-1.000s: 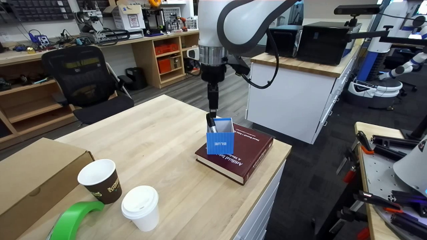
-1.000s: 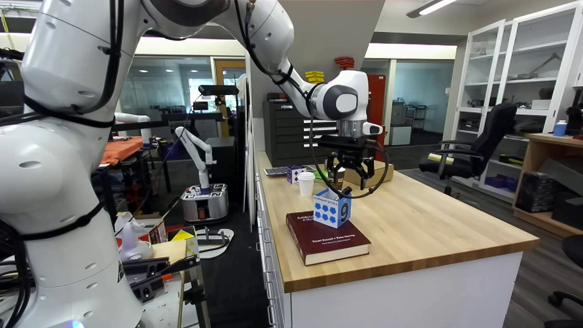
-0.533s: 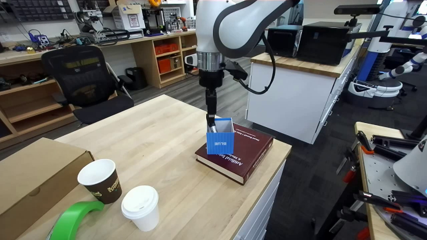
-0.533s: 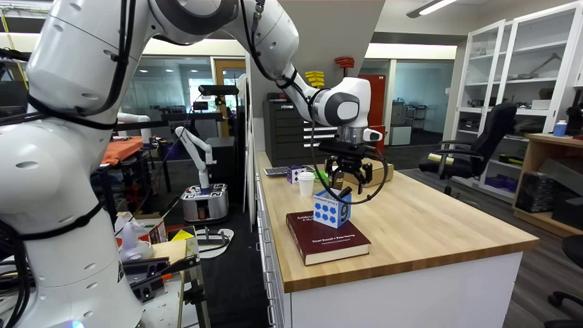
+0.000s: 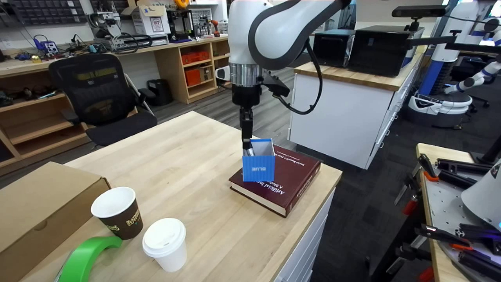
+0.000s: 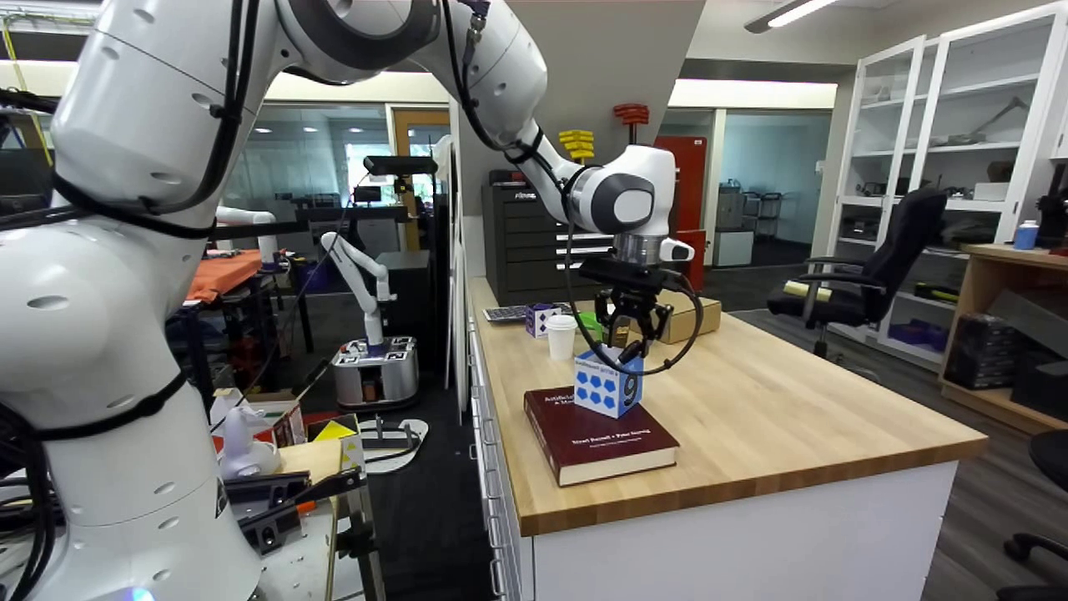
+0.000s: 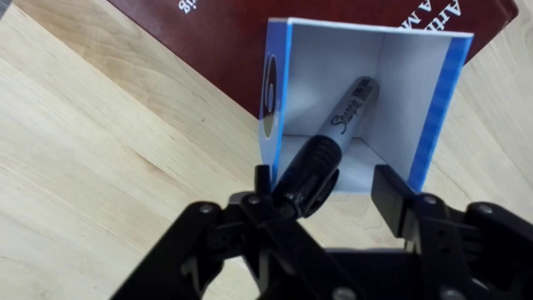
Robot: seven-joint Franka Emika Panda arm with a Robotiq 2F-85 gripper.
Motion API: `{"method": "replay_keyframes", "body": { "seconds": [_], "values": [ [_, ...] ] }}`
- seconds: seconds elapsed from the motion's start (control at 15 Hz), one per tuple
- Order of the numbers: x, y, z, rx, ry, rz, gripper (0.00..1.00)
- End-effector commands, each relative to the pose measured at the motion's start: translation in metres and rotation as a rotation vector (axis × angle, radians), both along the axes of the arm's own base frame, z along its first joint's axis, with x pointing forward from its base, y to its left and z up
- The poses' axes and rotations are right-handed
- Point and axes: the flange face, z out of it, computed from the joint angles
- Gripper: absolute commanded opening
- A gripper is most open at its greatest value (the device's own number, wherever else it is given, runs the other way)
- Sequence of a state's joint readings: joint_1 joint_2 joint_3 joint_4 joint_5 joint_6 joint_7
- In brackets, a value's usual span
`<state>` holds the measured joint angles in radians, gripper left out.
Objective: Remove the black marker from the blue and white box and place it on top of the maroon book
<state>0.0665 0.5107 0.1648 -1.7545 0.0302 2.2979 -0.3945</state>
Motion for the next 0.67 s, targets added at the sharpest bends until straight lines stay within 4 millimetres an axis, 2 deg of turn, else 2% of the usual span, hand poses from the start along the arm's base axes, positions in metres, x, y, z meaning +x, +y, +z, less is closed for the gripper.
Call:
{"method": "replay_keyframes", "body": {
  "seconds": [0.0,0.27,0.33,0.4,0.6],
  "values": [
    [-0.001,-0.012,0.008,0.017,0.005,-0.006,0.34],
    [-0.002,-0.016,0.014,0.015,-0.006,-0.014,0.1],
    [-0.003,-0.016,0.016,0.013,-0.01,-0.011,0.09],
    [-0.006,-0.014,0.02,0.01,-0.016,-0.007,0.04],
    [-0.012,-0.007,0.032,0.002,-0.036,0.008,0.06]
  ]
}}
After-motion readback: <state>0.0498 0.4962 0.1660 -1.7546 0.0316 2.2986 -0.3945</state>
